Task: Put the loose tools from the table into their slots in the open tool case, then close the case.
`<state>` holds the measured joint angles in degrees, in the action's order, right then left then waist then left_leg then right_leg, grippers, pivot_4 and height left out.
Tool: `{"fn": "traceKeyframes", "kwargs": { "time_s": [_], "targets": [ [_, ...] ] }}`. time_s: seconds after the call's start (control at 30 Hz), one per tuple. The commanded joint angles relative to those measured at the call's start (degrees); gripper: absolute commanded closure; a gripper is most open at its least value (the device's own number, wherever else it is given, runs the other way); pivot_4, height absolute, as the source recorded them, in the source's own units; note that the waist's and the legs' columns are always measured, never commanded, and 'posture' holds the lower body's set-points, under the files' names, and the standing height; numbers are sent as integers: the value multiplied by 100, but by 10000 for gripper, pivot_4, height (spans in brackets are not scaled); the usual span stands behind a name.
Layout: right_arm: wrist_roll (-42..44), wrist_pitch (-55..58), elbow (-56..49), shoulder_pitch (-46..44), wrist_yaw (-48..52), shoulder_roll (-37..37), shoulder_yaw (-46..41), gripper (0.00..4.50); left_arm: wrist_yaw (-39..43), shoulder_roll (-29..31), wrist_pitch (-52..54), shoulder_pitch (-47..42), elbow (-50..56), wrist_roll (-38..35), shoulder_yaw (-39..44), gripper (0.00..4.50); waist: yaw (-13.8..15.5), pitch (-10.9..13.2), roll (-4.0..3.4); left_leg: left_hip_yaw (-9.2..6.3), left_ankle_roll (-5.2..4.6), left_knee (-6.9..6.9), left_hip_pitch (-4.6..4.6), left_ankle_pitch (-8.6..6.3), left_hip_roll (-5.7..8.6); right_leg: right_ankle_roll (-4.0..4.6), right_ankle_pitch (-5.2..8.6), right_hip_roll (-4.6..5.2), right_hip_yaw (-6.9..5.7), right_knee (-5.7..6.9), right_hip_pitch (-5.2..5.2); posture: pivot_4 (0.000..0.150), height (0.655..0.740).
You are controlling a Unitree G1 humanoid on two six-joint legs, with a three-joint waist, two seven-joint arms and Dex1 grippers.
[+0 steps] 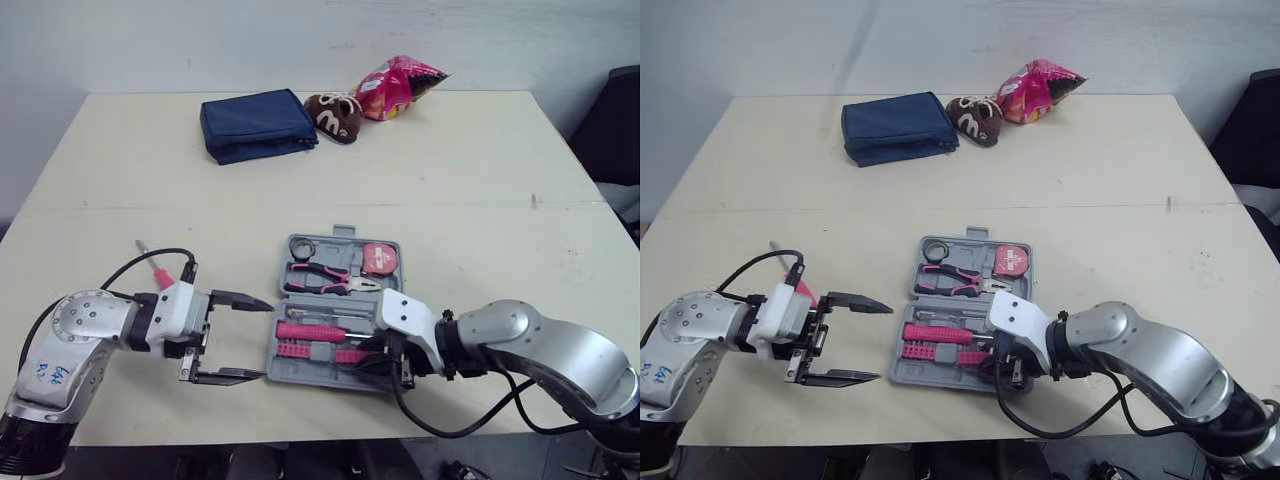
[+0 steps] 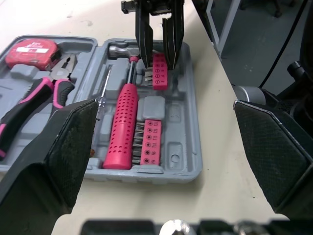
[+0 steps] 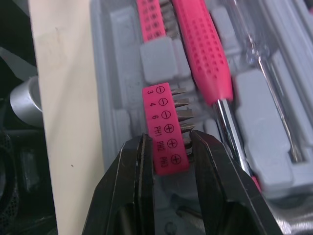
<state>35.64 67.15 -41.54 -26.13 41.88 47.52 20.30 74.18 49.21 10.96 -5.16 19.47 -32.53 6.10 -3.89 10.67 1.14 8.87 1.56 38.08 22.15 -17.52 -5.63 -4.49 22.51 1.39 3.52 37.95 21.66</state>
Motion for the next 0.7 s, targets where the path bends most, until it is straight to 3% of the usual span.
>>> {"fn": "traceKeyframes", "kwargs": {
  "time_s": [0.03, 0.7],
  "targets": [
    [-62, 66, -90, -148, -64, -69, 103, 37600, 12, 38, 26, 30, 197, -125, 128, 0, -11, 0, 0, 0, 0, 0, 0, 0, 0, 0, 0, 0, 0, 0, 0, 1500, 7400],
    [-8, 783, 100, -580, -235, -585, 430, 37600, -240, 47, 187, 301, 503, -167, 264, 0, -112, -3, 6, -4, 3, 0, 0, 3, 0, 0, 0, 0, -2, 4, -1, 1500, 7400]
  ]
}}
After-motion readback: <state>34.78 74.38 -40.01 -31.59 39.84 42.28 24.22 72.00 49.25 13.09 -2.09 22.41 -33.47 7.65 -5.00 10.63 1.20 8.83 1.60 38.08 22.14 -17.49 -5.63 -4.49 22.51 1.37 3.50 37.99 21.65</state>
